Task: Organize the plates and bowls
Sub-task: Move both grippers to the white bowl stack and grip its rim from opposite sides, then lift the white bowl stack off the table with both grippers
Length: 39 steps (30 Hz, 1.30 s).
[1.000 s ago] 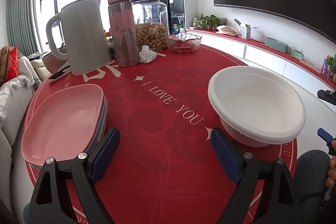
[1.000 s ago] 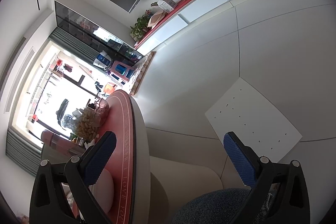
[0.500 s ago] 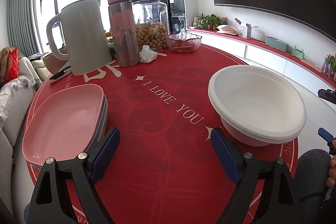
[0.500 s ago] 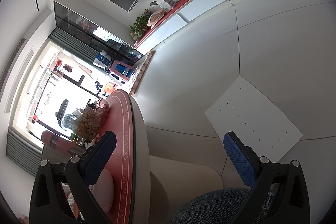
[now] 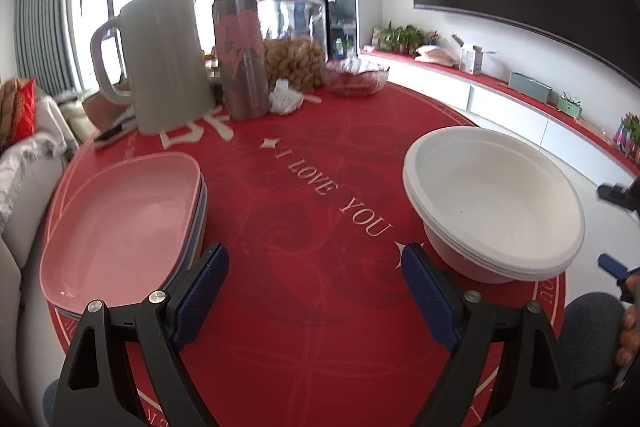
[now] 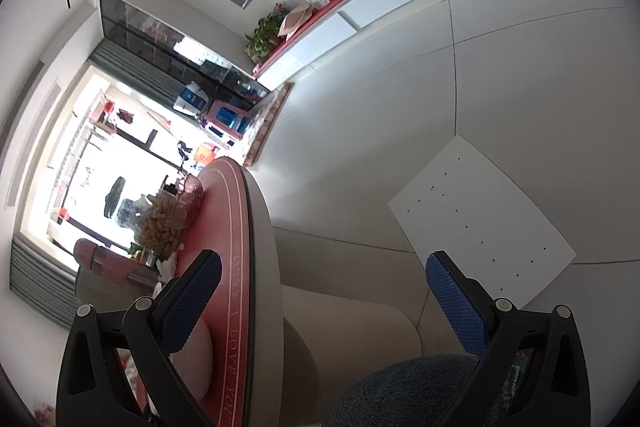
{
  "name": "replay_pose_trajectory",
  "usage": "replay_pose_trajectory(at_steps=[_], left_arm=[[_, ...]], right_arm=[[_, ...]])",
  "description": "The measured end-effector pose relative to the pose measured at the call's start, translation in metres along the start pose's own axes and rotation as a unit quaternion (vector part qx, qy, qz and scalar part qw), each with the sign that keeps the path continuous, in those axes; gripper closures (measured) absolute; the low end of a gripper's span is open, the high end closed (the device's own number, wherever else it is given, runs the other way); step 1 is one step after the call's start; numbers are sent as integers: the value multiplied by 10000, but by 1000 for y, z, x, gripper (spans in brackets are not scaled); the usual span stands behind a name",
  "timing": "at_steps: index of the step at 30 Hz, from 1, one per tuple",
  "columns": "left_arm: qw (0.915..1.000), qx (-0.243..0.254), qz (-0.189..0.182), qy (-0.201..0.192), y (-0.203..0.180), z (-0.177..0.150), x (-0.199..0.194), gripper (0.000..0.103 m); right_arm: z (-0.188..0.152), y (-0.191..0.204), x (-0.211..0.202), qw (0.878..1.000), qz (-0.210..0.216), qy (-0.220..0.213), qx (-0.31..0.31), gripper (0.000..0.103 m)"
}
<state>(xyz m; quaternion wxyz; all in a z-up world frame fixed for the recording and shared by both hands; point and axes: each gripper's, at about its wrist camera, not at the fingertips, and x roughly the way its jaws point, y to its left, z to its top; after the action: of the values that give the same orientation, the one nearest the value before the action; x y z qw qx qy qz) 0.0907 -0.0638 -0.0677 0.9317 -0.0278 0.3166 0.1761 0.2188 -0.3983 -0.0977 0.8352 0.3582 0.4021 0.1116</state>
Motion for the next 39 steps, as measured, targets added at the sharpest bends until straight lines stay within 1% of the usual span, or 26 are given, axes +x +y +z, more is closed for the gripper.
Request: replay_pose_trajectory(at_steps=[1, 2, 4, 6, 8, 9, 10, 11, 13, 14, 17, 19, 20, 21, 23, 25, 26, 27, 28, 29, 30, 32, 33, 34, 39], left_arm=[[9998, -119, -129, 84, 4, 4, -1, 13], [9994, -227, -223, 113, 6, 7, -3, 13], [9982, -418, -412, 124, 13, 18, -10, 12], [9970, -523, -538, 185, 17, 34, -15, 13], [9955, -600, -699, 205, 17, 51, -18, 12], [9949, -571, -786, 276, 15, 60, -17, 10], [9942, -527, -847, 391, 11, 67, -14, 8], [9930, -433, -889, 653, 5, 74, -5, 7], [9892, -303, -897, 1117, -6, 83, 12, 7], [9875, -226, -878, 1288, -11, 85, 20, 7], [9853, 24, -499, 1636, -24, 85, 38, 7], [9825, 172, -436, 1804, -31, 84, 45, 7], [9802, 267, -423, 1916, -35, 82, 49, 8], [9790, 334, -307, 1990, -37, 80, 52, 8], [9769, 439, -139, 2088, -39, 75, 62, 8], [9738, 449, -40, 2227, -40, 70, 70, 9], [9719, 433, -68, 2314, -40, 67, 75, 10], [9717, 401, -98, 2327, -40, 66, 76, 10], [9724, 366, -112, 2300, -39, 66, 76, 10], [9724, 409, -137, 2295, -41, 67, 75, 10], [9723, 457, -143, 2286, -44, 67, 76, 10], [9723, 570, -87, 2265, -47, 68, 75, 11], [9725, 592, -63, 2251, -48, 68, 75, 11], [9731, 589, -64, 2227, -48, 69, 75, 11], [9735, 496, -126, 2229, -47, 70, 74, 10]], right_arm=[[-1, 5, 3, 9997, -96, 140, -152, 0], [-2, 15, 6, 9983, -263, 284, -429, 0], [-6, 36, 8, 9929, -499, 447, -984, 0], [-8, 55, 7, 9882, -454, 628, -1318, 0], [-11, 79, 0, 9834, -252, 778, -1622, 0], [-12, 90, -3, 9805, -208, 804, -1780, 0], [-14, 104, -5, 9754, -223, 867, -2014, 0], [-18, 119, -4, 9673, -292, 1007, -2311, 0], [-27, 140, 2, 9549, -427, 1243, -2662, 0], [-34, 150, 7, 9480, -488, 1398, -2818, 0], [-54, 169, 22, 9322, -583, 1777, -3100, 0], [-68, 177, 33, 9212, -778, 1953, -3274, 0], [-73, 179, 37, 9158, -836, 2034, -3359, 0], [-74, 179, 41, 9127, -870, 2090, -3403, 0], [-86, 183, 49, 9020, -972, 2260, -3547, 0], [-94, 182, 55, 8951, -977, 2448, -3596, 0], [-98, 184, 59, 8921, -980, 2499, -3634, 6], [-100, 184, 61, 8892, -1000, 2534, -3676, 13], [-101, 186, 60, 8886, -1020, 2455, -3738, 16], [-105, 189, 61, 8863, -1014, 2455, -3793, 25], [-108, 192, 61, 8846, -1039, 2423, -3847, 31], [-113, 198, 62, 8838, -933, 2452, -3874, 51], [-117, 202, 63, 8817, -861, 2504, -3906, 58], [-118, 201, 62, 8815, -838, 2515, -3907, 59], [-120, 199, 63, 8816, -771, 2473, -3945, 59]])
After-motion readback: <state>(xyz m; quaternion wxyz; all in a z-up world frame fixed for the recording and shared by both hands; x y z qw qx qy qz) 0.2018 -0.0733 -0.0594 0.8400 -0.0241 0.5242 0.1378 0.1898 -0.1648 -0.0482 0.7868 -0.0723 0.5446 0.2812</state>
